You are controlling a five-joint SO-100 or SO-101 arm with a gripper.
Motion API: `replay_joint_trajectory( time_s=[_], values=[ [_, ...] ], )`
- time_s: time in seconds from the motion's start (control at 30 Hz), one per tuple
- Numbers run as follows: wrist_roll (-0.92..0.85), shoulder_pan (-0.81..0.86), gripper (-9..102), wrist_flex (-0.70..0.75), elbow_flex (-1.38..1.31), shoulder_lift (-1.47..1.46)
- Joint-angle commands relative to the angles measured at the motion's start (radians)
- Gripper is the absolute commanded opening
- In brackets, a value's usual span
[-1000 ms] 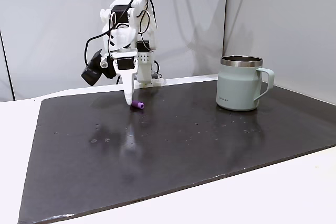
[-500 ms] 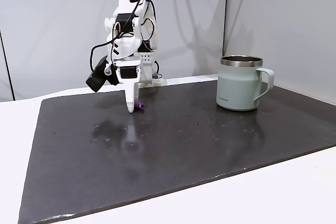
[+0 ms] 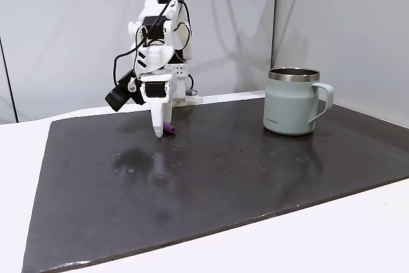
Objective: Grasp a pengrip and put it in the cup.
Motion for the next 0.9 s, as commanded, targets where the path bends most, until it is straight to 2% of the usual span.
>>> replay_joint_trajectory(
  time_s=[0.0,0.07,0.4,0.87],
  values=[
    [0.023,-0.006,9,0.023,0.014,-0.023],
    [0.021,-0.011,1,0.026,0.017,-0.023],
    [0.021,-0.041,0,0.11,-0.057,0.089],
    [0.109,-0.359,0,0.331,-0.419,0.339]
  ],
)
